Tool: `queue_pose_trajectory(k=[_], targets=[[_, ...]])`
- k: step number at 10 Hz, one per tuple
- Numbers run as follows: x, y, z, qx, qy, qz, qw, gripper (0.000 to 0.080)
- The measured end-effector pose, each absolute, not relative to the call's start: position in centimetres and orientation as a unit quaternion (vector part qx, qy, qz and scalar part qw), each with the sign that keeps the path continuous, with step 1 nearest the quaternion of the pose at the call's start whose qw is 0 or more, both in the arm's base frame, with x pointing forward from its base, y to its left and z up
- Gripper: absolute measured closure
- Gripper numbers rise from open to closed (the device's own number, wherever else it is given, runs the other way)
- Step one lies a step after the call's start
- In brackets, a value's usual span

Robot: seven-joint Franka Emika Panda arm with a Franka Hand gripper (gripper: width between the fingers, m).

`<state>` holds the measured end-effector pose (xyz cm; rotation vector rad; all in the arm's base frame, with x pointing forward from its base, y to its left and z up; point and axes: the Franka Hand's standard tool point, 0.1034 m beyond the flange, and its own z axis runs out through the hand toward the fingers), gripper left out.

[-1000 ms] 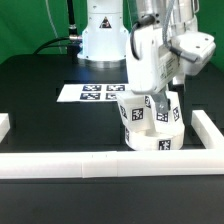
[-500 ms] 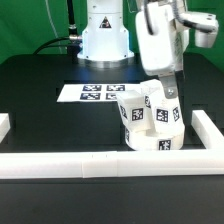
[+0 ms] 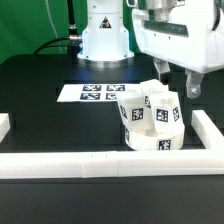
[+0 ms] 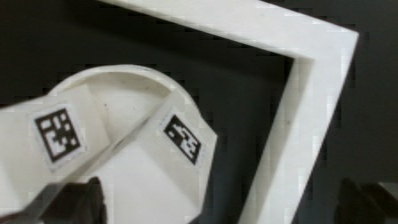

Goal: Assemble stool

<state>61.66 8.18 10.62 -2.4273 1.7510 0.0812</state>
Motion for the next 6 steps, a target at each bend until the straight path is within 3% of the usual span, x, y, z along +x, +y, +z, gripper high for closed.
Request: queue_pose_trajectory(k=[6], targets=[[61.82, 8.12, 10.66, -0.92, 0.383, 0.017, 0.075, 0.015]])
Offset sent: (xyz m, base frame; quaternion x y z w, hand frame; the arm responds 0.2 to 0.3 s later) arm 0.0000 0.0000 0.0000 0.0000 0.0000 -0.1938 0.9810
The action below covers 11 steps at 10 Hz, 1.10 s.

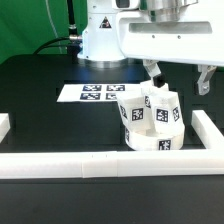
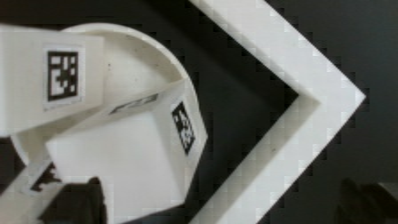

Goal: Assemble stool

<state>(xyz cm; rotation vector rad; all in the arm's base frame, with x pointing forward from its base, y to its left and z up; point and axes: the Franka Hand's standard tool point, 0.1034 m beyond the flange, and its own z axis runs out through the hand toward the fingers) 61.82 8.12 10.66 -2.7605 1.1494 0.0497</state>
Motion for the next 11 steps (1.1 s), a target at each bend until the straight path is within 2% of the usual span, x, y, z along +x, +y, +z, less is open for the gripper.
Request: queue_pose_trajectory(k=[7, 11], targets=[[62.01, 8.38, 10.15, -0.99, 0.133, -0.034, 0.041, 0.015], [62.05, 7.82, 10.11, -0.999, 0.019, -0.037, 0.031, 0.015]])
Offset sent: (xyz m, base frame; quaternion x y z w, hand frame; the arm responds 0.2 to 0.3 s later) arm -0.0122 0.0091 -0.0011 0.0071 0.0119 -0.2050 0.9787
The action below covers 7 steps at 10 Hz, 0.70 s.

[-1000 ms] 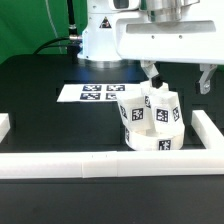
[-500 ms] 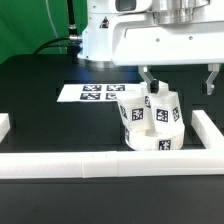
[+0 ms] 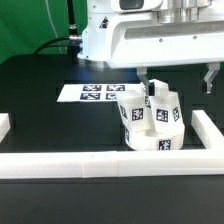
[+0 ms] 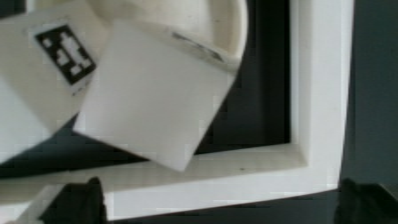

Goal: Assemble stool

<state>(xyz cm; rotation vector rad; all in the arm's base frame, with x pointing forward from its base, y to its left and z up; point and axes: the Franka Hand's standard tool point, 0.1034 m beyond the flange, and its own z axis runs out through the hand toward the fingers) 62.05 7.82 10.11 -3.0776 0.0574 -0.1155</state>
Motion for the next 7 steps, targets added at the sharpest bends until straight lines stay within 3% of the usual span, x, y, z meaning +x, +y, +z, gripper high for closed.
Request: queue_pose_trajectory(k=[7], targets=[[61.5, 7.36, 9.26, -0.956, -0.288, -0.046, 0.014, 0.015]])
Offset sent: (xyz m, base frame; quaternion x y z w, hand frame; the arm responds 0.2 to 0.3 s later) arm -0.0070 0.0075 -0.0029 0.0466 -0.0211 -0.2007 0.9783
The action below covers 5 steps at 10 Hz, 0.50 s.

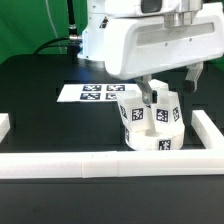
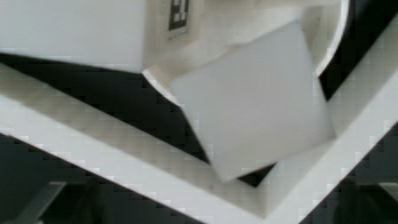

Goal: Assemble stool

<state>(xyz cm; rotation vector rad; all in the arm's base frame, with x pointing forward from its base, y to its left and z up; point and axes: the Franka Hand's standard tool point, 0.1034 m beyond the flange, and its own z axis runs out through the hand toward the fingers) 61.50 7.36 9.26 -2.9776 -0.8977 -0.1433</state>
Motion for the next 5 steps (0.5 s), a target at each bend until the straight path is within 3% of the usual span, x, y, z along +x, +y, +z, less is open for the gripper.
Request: queue_pose_trajectory(k=[5], targets=[[60.98, 7.02, 8.56, -0.937, -0.347, -0.043, 0.006, 0.015]])
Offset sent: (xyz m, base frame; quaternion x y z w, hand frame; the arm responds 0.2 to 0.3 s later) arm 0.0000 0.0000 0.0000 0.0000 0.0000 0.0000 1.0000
